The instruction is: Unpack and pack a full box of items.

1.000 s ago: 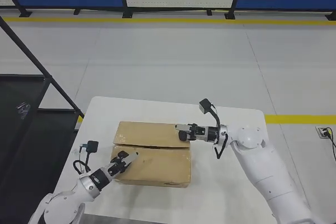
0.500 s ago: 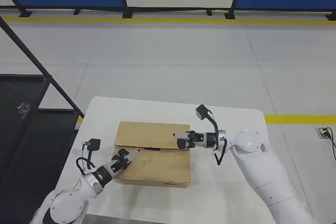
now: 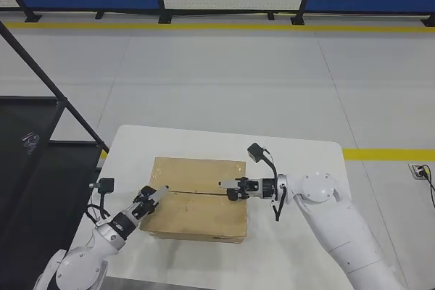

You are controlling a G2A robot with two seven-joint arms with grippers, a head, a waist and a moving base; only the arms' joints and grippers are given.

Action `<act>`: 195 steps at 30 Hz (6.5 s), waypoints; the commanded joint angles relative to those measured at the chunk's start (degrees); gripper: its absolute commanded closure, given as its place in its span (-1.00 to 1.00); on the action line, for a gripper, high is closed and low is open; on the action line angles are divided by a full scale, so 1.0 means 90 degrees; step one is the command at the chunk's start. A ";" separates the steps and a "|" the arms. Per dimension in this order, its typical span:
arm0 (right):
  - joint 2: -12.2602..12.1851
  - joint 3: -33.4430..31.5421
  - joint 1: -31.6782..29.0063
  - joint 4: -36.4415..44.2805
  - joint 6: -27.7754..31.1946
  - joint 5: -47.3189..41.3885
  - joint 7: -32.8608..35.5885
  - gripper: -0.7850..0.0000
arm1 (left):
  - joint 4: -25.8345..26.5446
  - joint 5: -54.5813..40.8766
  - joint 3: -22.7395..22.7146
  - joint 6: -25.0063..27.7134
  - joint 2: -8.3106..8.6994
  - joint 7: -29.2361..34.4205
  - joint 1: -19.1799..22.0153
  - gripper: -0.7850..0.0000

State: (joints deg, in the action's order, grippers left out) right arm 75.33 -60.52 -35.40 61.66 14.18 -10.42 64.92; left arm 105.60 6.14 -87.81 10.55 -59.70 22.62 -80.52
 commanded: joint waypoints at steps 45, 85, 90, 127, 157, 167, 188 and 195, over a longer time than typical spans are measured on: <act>-0.0004 0.0073 0.0027 -0.0209 0.0233 -0.0002 -0.0033 -1.00 | -0.3405 -0.3565 0.0084 -0.0752 -0.0438 -0.0917 0.0987 -1.00; -0.0004 0.0073 0.0027 -0.0209 0.0233 -0.0002 -0.0033 -1.00 | -0.1559 -0.2574 -0.1034 0.1674 -0.0477 -0.0865 0.0416 -1.00; -0.0004 0.0073 0.0027 -0.0209 0.0233 -0.0002 -0.0033 -1.00 | -0.0999 -0.2097 -0.0972 0.1552 -0.0495 -0.1028 0.0246 -1.00; -0.0010 0.0075 -0.0071 -0.0108 0.0190 0.0038 -0.0197 -1.00 | 0.0045 -0.0993 0.0436 0.0863 -0.0699 -0.1053 0.0548 -1.00; -0.0561 -0.1304 -0.1781 0.1789 0.0572 -0.0051 -0.0263 -1.00 | -0.0362 -0.0658 0.1329 0.0504 -0.0889 -0.1087 0.1194 -1.00; -0.0639 -0.1232 -0.1807 0.1923 0.0583 0.0163 -0.0076 -1.00 | -0.0223 -0.1025 0.1155 0.0584 -0.0918 -0.1094 0.1208 -1.00; -0.0646 -0.0674 -0.1749 0.2487 0.0973 0.1883 -0.0769 -1.00 | 0.1057 -0.2493 -0.2432 0.1787 -0.0681 0.0148 -0.1180 -1.00; -0.0670 -0.0313 -0.2281 0.3525 0.2188 0.3611 -0.1888 -1.00 | 0.0623 -0.2639 -0.2482 0.1936 -0.0694 0.0299 -0.1486 -1.00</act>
State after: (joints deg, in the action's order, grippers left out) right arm 69.31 -63.39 -55.00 92.23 33.63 21.43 49.65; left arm 111.65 -17.36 -110.28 27.92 -65.93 25.22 -93.75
